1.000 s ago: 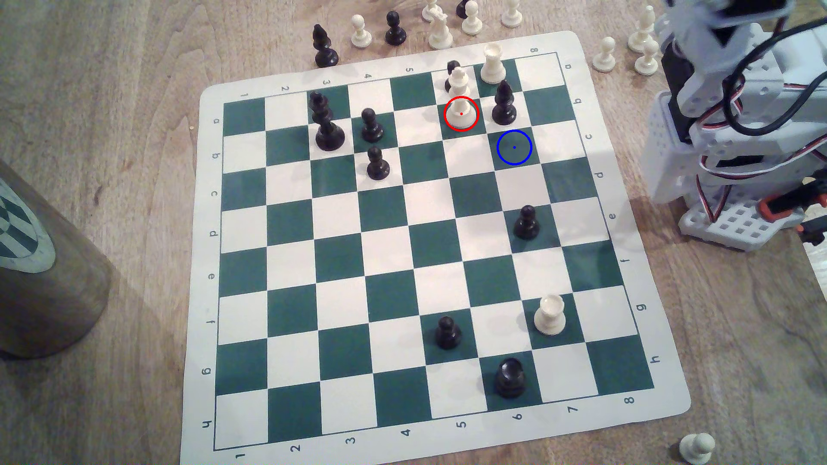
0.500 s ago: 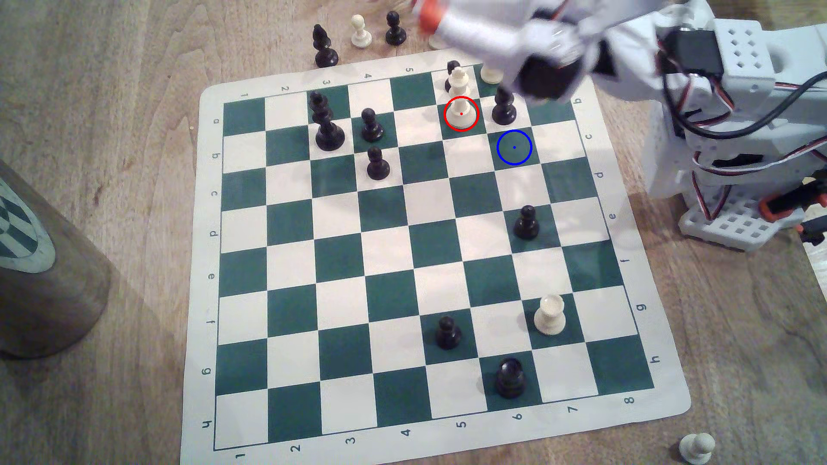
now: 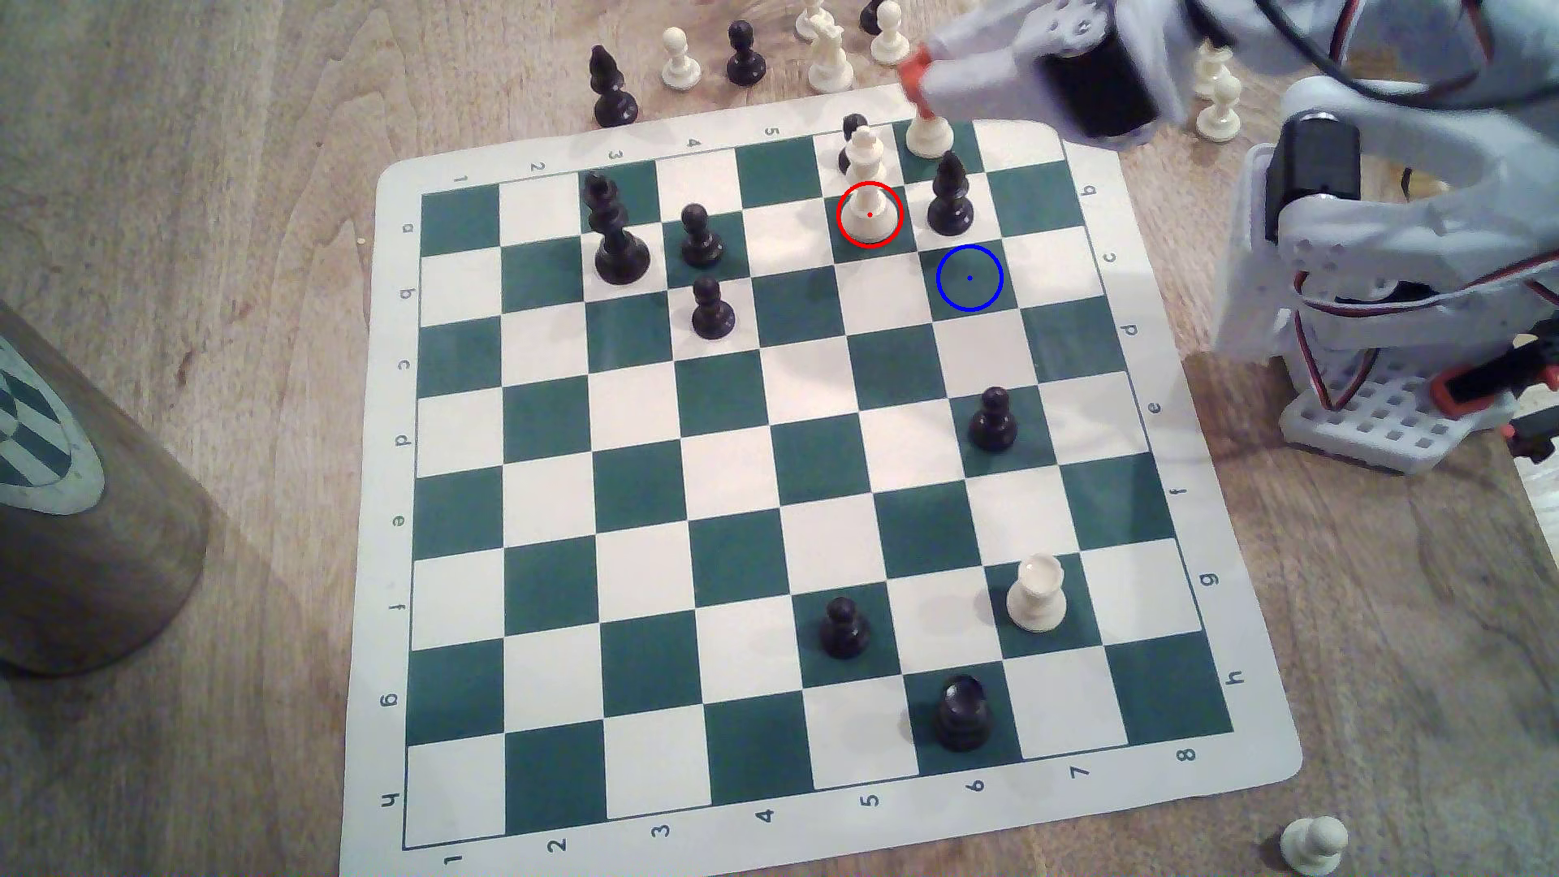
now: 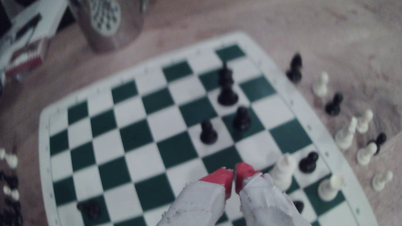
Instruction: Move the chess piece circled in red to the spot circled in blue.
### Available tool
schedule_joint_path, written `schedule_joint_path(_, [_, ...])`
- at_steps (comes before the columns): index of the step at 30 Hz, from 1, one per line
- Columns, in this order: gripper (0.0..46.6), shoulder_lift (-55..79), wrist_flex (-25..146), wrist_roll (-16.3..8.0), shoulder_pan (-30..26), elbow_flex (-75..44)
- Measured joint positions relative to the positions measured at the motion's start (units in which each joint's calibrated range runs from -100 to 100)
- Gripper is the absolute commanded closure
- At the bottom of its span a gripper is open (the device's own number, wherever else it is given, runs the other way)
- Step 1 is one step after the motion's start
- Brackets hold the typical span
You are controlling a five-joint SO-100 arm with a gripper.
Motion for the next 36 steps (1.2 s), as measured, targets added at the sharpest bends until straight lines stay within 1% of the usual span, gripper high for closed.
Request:
schedule_joint_path(1, [42.7, 2.3, 3.1, 0.0, -0.6, -2.8])
schedule_joint_path(2, [41.6, 5.9, 7.1, 0.0, -1.1, -7.1])
schedule_joint_path(4, [40.6, 8.7, 9.0, 0.0, -1.0, -10.3])
schedule_joint_path(7, [41.0, 13.5, 9.1, 0.1, 1.0, -14.4])
schedule_joint_path(10, [41.6, 19.2, 9.6, 1.7, 3.1, -16.7])
schedule_joint_path(13, [41.6, 23.8, 9.6, 1.6, 4.3, -17.9])
schedule_joint_path(14, [42.3, 25.8, 9.6, 1.6, 4.4, -18.3])
schedule_joint_path(15, [41.5, 28.4, 9.2, 1.6, 5.2, -18.9])
schedule_joint_path(17, [38.2, 31.4, 7.6, 1.2, 6.6, -19.0])
schedule_joint_path(18, [34.0, 32.6, 6.5, 1.4, 7.4, -19.1])
schedule_joint_path(21, [31.1, 35.9, 4.4, 1.5, 9.4, -19.1])
schedule_joint_path(24, [29.5, 37.7, 2.9, 1.8, 10.6, -19.1])
schedule_joint_path(26, [29.3, 38.5, 2.3, 1.5, 10.8, -19.1])
schedule_joint_path(32, [28.6, 40.1, -2.6, -0.5, 11.1, -15.0])
schedule_joint_path(36, [27.7, 42.1, -6.6, -0.7, 12.0, -12.0])
